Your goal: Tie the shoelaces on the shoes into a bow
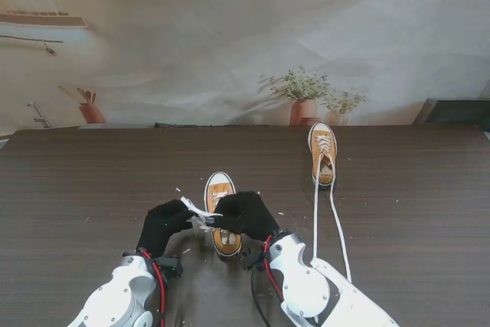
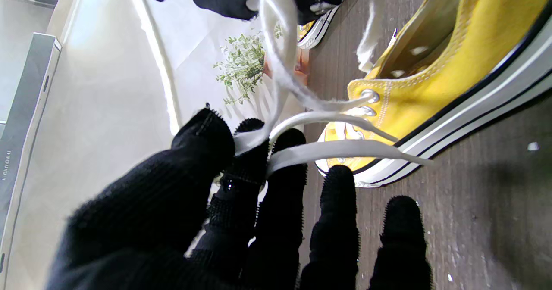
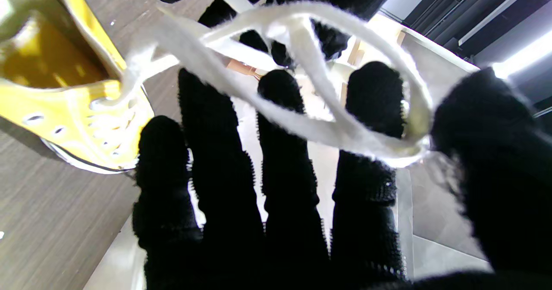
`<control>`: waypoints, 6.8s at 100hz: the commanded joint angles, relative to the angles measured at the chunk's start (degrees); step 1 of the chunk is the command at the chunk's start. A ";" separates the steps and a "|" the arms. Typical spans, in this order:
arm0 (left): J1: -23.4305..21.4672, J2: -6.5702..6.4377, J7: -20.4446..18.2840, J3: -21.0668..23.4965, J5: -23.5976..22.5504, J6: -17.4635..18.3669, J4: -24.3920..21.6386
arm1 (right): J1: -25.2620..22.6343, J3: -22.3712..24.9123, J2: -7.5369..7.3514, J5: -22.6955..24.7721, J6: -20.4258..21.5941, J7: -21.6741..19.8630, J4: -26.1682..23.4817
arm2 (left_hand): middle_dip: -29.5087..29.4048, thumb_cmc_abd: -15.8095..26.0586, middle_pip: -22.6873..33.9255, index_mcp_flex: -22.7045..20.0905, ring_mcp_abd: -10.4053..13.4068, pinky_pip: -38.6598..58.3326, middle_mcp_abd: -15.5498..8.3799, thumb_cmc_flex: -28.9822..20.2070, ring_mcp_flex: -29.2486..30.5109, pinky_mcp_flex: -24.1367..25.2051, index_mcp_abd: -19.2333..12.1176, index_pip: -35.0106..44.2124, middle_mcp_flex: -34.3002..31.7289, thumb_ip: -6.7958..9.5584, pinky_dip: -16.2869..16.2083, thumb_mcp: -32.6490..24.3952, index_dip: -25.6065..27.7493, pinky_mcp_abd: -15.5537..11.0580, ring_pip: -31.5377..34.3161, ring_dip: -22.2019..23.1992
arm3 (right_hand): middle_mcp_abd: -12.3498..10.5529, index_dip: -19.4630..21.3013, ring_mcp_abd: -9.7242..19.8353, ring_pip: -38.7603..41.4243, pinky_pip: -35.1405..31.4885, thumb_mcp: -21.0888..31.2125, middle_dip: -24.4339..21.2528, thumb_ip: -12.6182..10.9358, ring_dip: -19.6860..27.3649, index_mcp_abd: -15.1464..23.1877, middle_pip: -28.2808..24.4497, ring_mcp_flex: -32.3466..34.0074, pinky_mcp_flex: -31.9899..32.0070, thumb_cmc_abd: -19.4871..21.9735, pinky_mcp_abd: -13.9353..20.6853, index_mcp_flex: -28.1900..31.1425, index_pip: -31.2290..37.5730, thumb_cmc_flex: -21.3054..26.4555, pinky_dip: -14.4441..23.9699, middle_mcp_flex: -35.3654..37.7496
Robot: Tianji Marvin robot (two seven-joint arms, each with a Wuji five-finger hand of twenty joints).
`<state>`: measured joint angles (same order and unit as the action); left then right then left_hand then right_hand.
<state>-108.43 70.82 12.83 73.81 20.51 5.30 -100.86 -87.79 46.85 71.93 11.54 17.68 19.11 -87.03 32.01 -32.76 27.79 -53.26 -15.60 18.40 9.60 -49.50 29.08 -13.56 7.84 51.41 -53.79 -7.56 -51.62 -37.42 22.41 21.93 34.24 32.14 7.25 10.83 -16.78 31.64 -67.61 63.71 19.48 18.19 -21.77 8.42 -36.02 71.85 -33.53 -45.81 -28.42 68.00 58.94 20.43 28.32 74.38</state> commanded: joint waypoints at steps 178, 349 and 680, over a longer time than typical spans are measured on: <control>-4.00 -1.19 -2.62 2.65 -5.09 6.89 -1.09 | -1.23 -0.10 3.68 4.56 -4.13 14.07 2.32 | 0.92 2.46 -0.33 -0.12 0.16 -0.10 -3.77 -3.66 -2.59 2.25 -4.57 -0.36 2.79 1.50 -0.79 6.52 0.60 0.04 -0.69 -1.20 | 4.31 -14.43 -7.59 2.60 1.41 8.71 -0.52 -2.03 -0.88 5.98 5.80 0.68 3.66 9.74 -7.56 -13.75 -6.39 -2.70 1.85 4.83; 0.66 -0.10 0.69 4.71 -7.91 3.73 4.94 | -3.00 2.80 4.80 4.34 -7.24 19.88 3.12 | 3.80 3.37 -0.97 1.38 0.10 -0.48 -5.64 -3.52 -3.43 3.11 -4.68 0.26 3.15 0.87 -1.16 4.90 6.71 -0.18 -1.39 -0.90 | 2.80 -12.32 -5.68 9.32 -3.64 11.59 1.40 -1.49 0.35 -4.90 2.83 1.09 1.70 4.71 -6.39 -5.02 0.07 2.74 -1.05 7.57; 6.54 0.60 12.87 -3.90 -31.51 10.72 13.45 | -5.72 1.86 4.18 5.93 -7.74 19.44 -1.30 | -2.37 1.82 -1.61 -3.06 -1.05 -1.57 -4.19 -3.21 -4.80 4.15 -5.69 -7.69 6.34 -0.08 0.49 0.40 -11.93 0.91 -2.79 -1.77 | -0.45 6.23 -0.50 3.29 -3.18 11.37 7.57 -1.55 0.04 -8.47 -7.39 1.56 3.29 0.48 -1.35 -0.34 5.90 8.27 -0.82 2.88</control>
<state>-101.38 71.31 26.26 69.53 -11.03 16.03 -86.77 -93.26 48.46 75.90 16.82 10.24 38.42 -87.86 29.29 -30.14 27.12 -53.93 -16.59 16.63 7.50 -54.22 22.41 -9.13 4.45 43.23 -46.15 -6.77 -50.90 -34.27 11.29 21.84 30.52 32.12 8.76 13.63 -19.54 35.06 -69.30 72.69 25.88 16.43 -22.09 -0.33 -41.44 72.51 -30.54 -43.53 -31.57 65.20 61.14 26.53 27.60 77.78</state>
